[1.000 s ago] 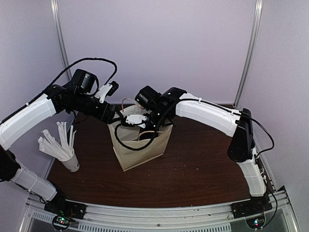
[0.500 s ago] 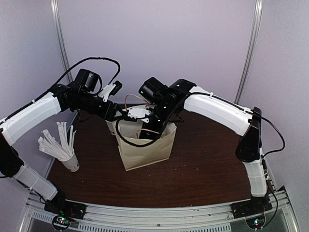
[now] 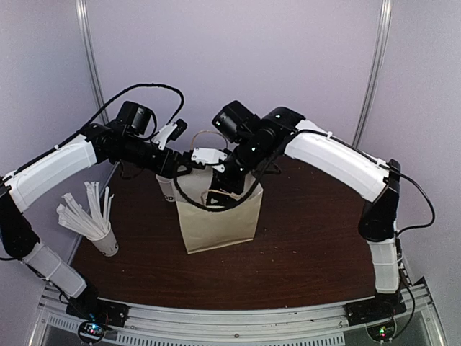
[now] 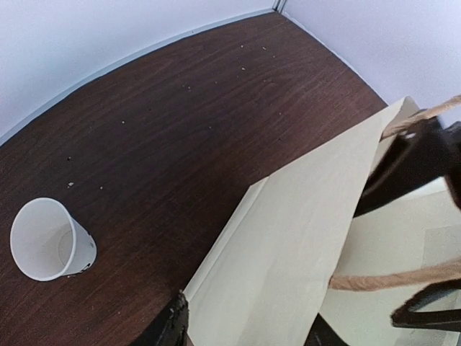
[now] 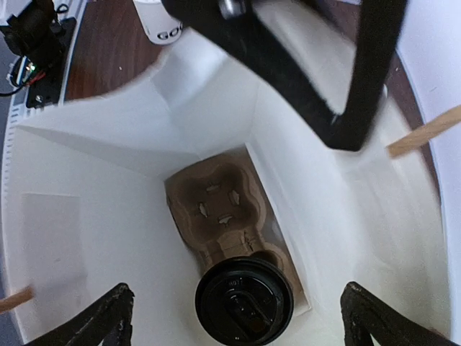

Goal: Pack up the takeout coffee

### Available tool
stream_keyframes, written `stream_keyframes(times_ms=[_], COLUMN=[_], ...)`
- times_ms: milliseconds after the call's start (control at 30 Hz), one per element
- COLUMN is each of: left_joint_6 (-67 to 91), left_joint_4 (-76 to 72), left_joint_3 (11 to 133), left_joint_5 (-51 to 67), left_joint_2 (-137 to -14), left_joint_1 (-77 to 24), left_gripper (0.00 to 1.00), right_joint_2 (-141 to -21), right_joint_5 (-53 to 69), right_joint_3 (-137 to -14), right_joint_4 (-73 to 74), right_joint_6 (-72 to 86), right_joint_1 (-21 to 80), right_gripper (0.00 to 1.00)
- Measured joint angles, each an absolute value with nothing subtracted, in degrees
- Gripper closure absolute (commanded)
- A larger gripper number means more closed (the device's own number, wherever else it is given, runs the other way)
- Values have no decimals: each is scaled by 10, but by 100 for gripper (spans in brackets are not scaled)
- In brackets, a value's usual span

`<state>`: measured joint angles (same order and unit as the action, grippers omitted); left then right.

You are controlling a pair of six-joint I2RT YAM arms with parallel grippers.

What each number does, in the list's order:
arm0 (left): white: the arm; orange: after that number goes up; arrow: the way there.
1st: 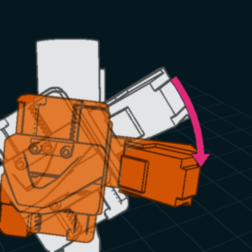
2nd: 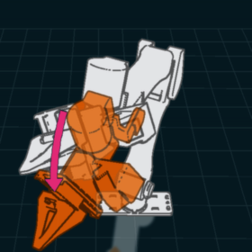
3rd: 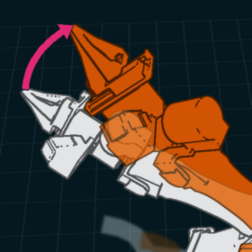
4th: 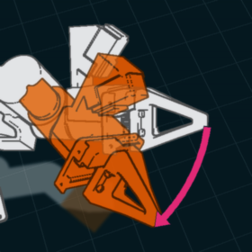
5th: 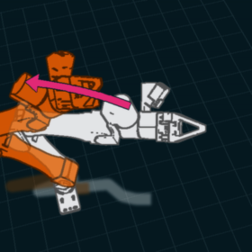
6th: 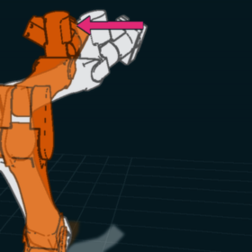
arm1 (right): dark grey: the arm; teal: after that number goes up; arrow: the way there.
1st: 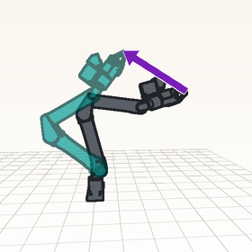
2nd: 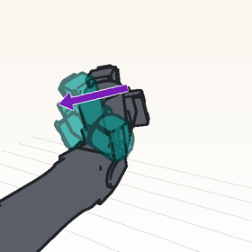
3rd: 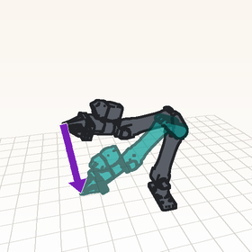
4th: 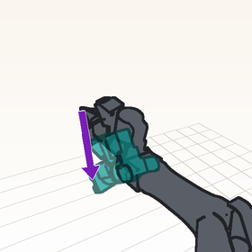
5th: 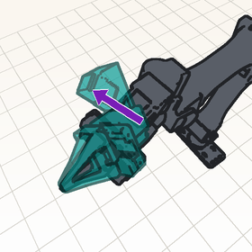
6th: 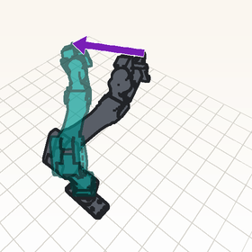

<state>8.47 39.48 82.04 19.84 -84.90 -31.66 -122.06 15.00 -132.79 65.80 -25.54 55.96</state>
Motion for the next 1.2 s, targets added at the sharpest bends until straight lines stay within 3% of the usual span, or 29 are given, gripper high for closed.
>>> stream_keyframes(times_ms=[67, 200, 367, 733, 1200], left_joint_6=[85, 84, 80, 62, 68], left_joint_4=[394, 396, 409, 432, 425], left_joint_3=[825, 843, 899, 968, 872], left_joint_5=[200, 198, 190, 184, 231], left_joint_2=[-855, -869, -885, -878, -721], left_joint_1=[-314, -310, -311, -310, -359], left_gripper=[47, 29, 22, 22, 23], right_joint_2=[-1200, -1150, -1114, -1105, -1085], right_joint_5=[161, 182, 199, 200, 192], right_joint_3=[-1339, -1356, -1383, -1391, -1323], right_joint_4=[657, 658, 663, 658, 628], right_joint_6=[-257, -267, -283, -294, -290], right_joint_1=[560, 560, 558, 535, 512], right_gripper=[0, 0, 0, 0, 0])
